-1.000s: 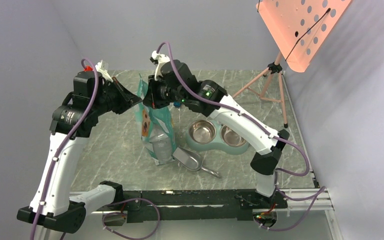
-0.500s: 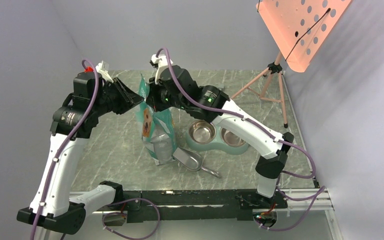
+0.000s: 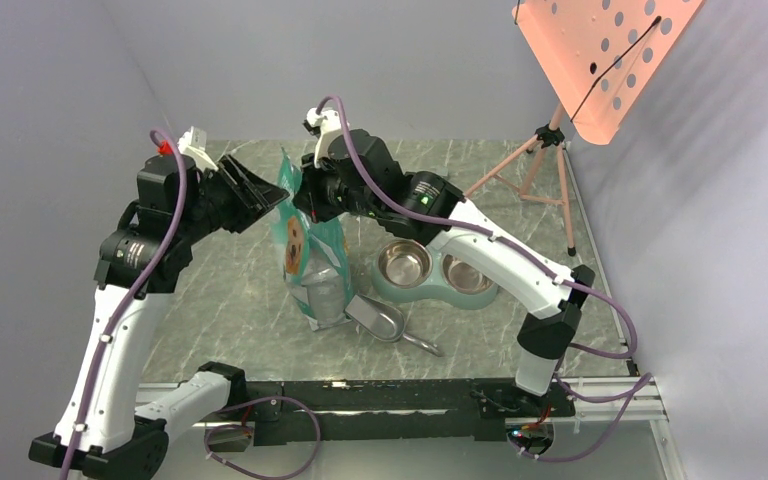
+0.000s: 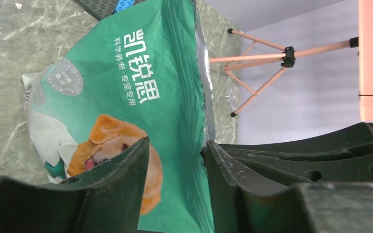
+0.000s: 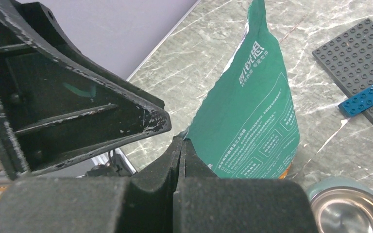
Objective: Serve the pet food
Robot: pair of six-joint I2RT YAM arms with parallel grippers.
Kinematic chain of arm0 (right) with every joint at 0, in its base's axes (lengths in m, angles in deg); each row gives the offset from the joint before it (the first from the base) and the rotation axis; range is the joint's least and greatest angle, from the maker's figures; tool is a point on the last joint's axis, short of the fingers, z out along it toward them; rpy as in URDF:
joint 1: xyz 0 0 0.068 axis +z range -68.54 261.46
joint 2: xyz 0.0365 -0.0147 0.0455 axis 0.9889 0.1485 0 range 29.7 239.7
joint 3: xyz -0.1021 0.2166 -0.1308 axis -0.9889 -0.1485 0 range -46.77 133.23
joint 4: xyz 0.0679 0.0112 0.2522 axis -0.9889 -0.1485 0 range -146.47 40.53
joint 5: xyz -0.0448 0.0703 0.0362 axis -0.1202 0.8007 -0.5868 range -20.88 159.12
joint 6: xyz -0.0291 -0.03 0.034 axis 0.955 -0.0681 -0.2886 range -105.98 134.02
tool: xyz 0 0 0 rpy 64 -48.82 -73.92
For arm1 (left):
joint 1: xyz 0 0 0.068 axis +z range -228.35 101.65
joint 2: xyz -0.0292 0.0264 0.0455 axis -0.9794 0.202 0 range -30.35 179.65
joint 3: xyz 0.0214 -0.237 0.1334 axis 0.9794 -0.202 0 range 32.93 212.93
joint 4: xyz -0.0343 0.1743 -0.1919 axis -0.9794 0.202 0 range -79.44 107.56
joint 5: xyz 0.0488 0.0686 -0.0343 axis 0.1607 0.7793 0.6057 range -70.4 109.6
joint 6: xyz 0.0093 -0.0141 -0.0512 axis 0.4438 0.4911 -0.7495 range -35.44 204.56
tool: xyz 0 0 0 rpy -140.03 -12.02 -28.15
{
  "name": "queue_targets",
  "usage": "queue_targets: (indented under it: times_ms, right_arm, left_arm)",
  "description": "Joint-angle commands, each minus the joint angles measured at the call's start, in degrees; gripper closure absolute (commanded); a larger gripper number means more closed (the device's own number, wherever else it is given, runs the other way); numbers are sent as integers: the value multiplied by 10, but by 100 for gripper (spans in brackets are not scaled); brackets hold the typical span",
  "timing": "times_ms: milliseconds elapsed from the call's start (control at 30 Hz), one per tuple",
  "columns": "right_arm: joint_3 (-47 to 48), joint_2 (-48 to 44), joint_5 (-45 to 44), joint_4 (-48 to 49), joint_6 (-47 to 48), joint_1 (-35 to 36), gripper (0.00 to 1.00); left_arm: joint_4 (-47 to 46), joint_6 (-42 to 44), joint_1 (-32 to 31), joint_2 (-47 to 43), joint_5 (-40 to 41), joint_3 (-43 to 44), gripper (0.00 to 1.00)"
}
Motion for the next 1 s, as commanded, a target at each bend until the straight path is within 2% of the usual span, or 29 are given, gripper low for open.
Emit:
queue_targets:
  times_ms: [0,67,167,267,633,767,867,967]
  right_arm:
    - [-10,-32,25,25,10,-5,100]
    - [-13,-33,27,28,11,-5,100]
    - [-7,-28,32,24,12,-7,100]
    - [-7,-27,39,26,13,-7,100]
    - [-8,-27,41,28,14,-8,100]
    - [-6,-31,24,23,16,-8,100]
    - [-6,-29,10,17,16,-7,100]
    - [3,-24,-22,-1,19,-5,100]
  left_arm:
    - [-30,-8,-1,6,-3,-3,54]
    - [-40,-9,-1,6,-12,-11,54]
    - [-48,-5,-3,12,-24,-12,42]
    - [-43,4,-6,18,-18,-7,38]
    - [-34,29,-22,26,-13,-13,39]
    - [4,52,-25,32,18,-3,48]
    - [8,62,-25,36,16,-9,63]
    - [14,77,-25,43,19,-8,72]
